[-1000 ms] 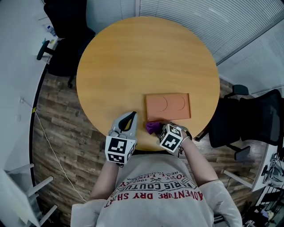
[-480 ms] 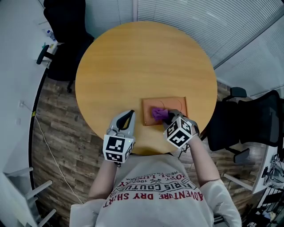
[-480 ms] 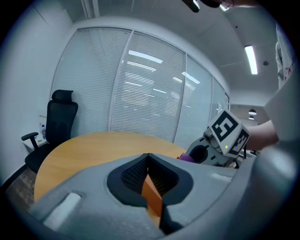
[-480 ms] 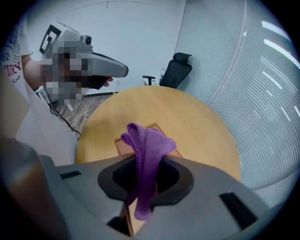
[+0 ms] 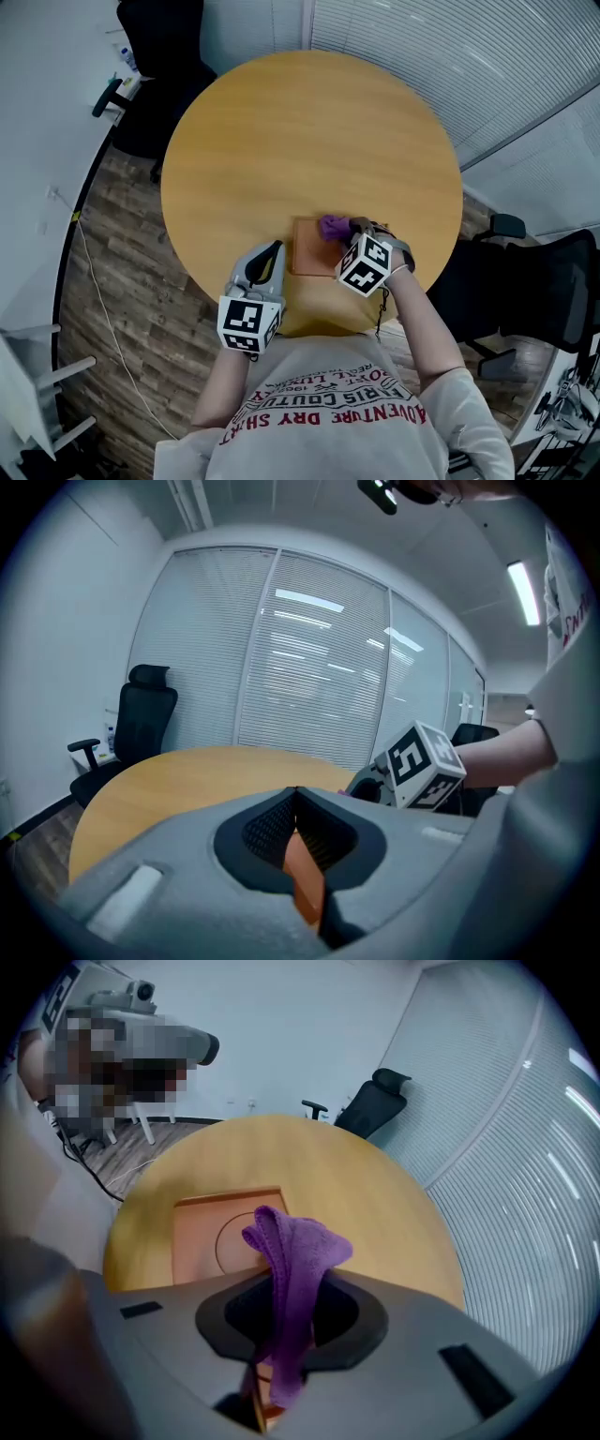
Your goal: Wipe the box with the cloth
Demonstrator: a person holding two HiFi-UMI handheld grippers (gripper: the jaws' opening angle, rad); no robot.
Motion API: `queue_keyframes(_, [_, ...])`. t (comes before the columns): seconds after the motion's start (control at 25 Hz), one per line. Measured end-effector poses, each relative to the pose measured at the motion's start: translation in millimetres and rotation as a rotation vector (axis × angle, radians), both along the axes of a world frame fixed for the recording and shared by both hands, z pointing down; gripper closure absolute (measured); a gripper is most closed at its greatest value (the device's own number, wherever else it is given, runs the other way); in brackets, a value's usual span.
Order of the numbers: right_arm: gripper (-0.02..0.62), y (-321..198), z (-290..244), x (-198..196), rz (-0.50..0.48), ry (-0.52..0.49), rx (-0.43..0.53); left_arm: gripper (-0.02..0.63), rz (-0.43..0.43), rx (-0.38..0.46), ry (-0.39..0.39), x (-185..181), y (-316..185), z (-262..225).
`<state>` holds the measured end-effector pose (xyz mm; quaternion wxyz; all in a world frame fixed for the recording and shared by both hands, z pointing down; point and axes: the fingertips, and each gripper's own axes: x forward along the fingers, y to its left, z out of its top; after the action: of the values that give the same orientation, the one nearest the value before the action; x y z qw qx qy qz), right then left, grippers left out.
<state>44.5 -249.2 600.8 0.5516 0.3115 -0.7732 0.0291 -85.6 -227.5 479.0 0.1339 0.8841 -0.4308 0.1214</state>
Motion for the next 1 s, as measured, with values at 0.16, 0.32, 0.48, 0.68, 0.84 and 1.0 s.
queue_keyframes(0.16, [0.516,-4.2,9.9,-3.7,-0.063,0.009,-0.005,0.597,-0.046,-0.023,-0.007,3.5,4.5,7.4])
queue_keyframes(0.32, [0.515,-3.7,21.8,-10.1,-0.075,-0.028,-0.009,0.598,-0.063,-0.038,-0.013,6.6,10.5,12.7])
queue_keyframes(0.48, [0.517,0.1,24.6,-14.4,-0.068,-0.062,0.004,0.597,-0.059,-0.025,-0.010,5.2,16.5,9.4])
queue_keyframes(0.68, [0.517,16.1,24.6,-12.8,-0.073,-0.070,-0.029,0.597,-0.064,-0.015,-0.019,1.1,19.5,4.1])
queue_keyframes(0.84, [0.517,26.9,24.4,-14.6,-0.077,-0.056,-0.022,0.597,-0.051,-0.011,-0.028,-0.9,22.1,2.6])
queue_keyframes(1.0, [0.517,37.5,25.8,-18.2,-0.080,-0.044,-0.018,0.597,-0.039,-0.013,-0.023,-4.3,25.7,3.0])
